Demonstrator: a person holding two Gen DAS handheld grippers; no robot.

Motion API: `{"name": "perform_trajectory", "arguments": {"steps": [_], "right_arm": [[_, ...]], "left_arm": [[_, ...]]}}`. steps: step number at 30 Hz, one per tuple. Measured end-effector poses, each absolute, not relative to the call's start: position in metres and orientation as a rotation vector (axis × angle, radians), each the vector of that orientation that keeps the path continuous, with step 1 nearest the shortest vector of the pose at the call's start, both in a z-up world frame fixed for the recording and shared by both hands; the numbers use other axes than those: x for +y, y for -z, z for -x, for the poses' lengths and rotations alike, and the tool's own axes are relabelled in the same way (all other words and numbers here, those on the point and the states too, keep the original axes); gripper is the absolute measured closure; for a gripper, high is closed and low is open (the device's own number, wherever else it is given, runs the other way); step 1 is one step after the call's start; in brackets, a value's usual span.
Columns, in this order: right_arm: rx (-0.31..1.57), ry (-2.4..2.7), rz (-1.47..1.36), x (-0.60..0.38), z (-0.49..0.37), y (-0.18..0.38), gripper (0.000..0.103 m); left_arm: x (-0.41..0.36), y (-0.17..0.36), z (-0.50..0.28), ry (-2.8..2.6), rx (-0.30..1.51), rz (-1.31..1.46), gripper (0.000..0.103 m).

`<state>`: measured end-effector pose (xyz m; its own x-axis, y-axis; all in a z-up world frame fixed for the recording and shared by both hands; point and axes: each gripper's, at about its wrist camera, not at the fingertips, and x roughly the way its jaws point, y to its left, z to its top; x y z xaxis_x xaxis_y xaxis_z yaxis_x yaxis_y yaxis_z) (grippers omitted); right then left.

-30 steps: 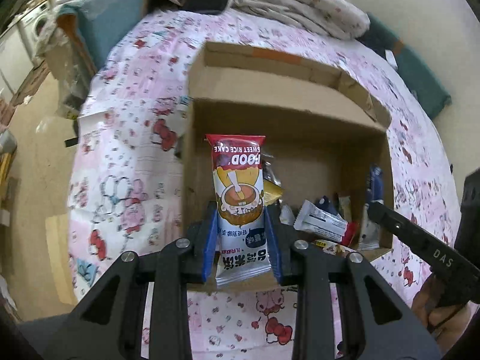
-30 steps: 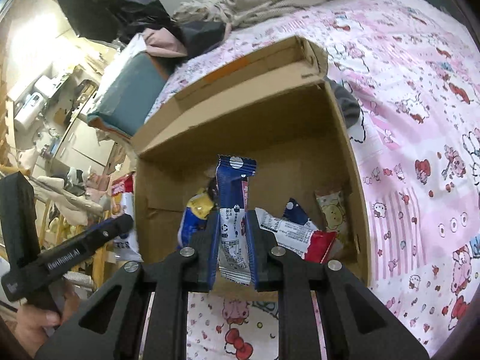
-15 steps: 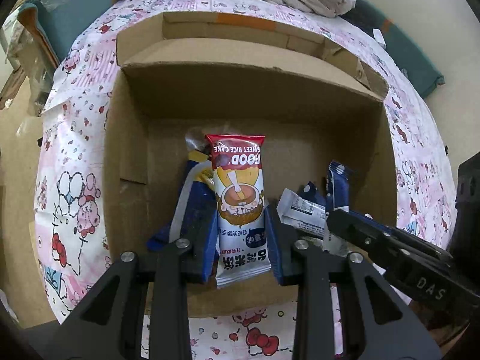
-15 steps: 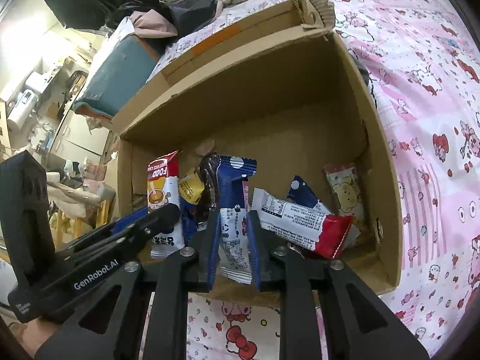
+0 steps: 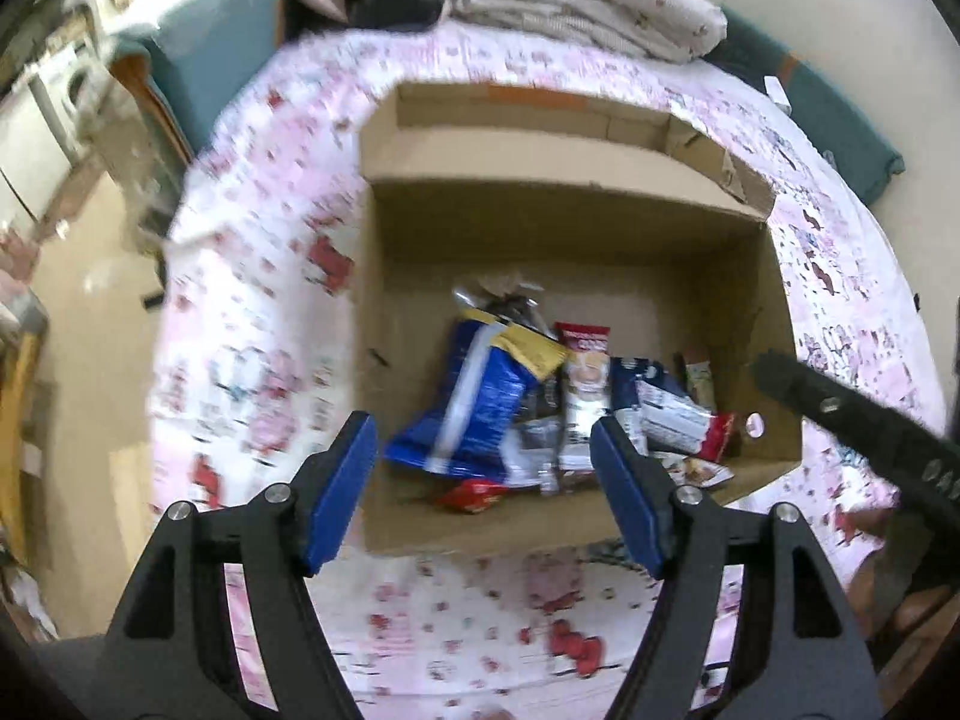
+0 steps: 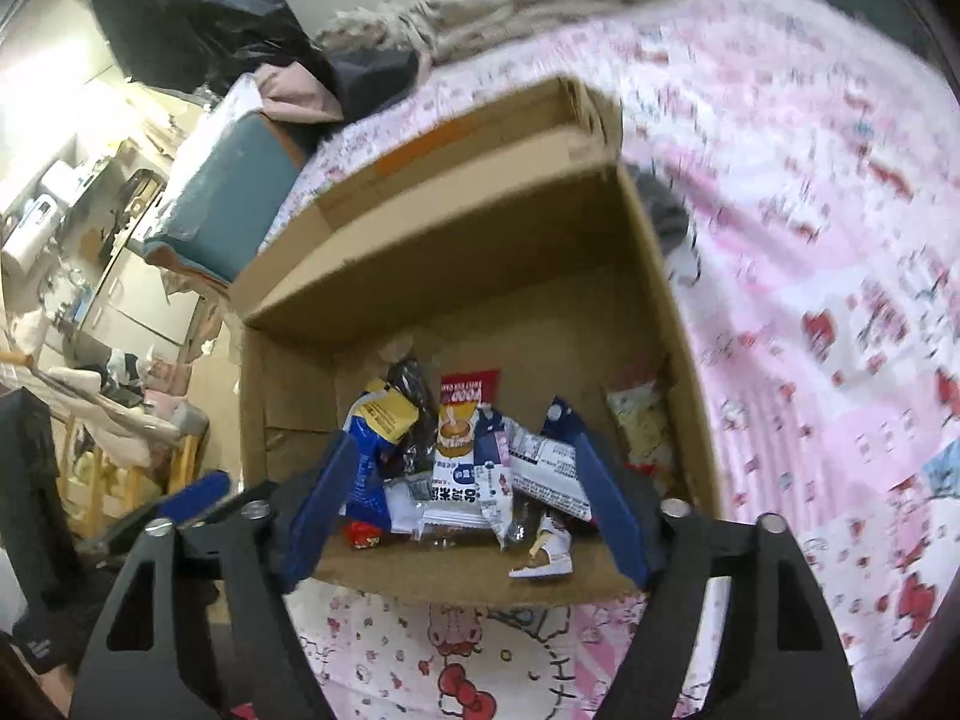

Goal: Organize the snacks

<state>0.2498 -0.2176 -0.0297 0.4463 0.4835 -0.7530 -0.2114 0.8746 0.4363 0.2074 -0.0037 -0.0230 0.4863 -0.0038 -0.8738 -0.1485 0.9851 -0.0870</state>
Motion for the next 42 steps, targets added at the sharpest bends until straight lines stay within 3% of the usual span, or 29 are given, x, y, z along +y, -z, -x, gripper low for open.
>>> {"name": "perform_trajectory", "arguments": {"steps": [4, 10, 14, 42], "right_arm": [[0.936, -0.424, -0.253, -0.222, -0.225, 0.008, 0.004], [0.792, -0.36, -0.091, -0.221, -0.181, -0.015, 0.0], [0.746, -0.338, -0.058, -0.222, -0.154, -0.021, 0.0], [0.693, -0.244, 0.034, -0.207, -0.124, -0.003, 0.0]], "left_arm": [[0.01, 0.001, -0.178, -0.116, 0.957, 0.111, 0.033], [0.027, -0.019, -0.137, -0.13, 0.862, 0.14, 0.031], [0.023, -0.021, -0.117, -0.115, 0.833, 0.125, 0.001], [0.011, -0.004, -0.099, -0.093, 0.785, 0.136, 0.0]]}}
